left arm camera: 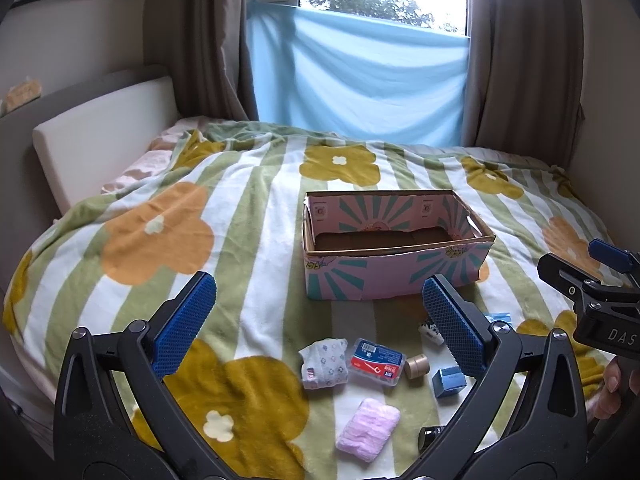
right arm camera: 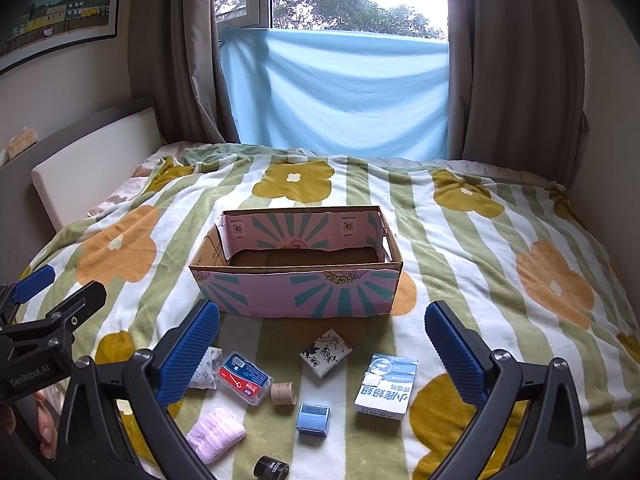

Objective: Organize objects
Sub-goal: 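Move both tools toward the white sock and the blue-white medicine box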

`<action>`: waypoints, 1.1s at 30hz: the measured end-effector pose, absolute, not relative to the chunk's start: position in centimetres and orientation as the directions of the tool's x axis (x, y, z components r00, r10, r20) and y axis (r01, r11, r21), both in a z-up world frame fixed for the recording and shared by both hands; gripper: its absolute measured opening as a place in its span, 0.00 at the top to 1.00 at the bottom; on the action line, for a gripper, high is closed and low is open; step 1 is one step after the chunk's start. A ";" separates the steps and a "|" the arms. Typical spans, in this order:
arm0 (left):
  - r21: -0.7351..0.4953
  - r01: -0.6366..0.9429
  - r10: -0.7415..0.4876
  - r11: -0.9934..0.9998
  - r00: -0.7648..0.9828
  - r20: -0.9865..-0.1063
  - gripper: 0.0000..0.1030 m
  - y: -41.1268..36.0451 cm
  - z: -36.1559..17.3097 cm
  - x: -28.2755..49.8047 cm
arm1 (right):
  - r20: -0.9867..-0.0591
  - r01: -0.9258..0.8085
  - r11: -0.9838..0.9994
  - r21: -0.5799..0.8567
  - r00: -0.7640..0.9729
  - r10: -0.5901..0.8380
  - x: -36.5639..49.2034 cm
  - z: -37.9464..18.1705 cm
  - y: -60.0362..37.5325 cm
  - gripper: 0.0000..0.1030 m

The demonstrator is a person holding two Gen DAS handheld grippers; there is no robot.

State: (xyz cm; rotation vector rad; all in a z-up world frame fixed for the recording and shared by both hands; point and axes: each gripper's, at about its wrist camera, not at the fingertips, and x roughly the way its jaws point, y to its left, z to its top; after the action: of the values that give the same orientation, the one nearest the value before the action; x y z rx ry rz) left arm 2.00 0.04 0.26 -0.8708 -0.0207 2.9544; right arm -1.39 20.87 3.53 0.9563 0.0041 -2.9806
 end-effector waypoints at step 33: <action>-0.031 -0.041 0.051 -0.999 -0.842 -0.538 0.00 -1.2 0.7 1.8 | -0.568 -0.004 -1.000 0.013 -0.823 -0.004 -1.2 4.0 21.3 0.00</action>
State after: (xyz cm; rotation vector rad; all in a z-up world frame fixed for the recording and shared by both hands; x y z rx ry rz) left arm 1.80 -1.21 0.69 -0.8679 -0.0288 2.9695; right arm -1.18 21.26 4.03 0.9351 -0.0207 -2.9990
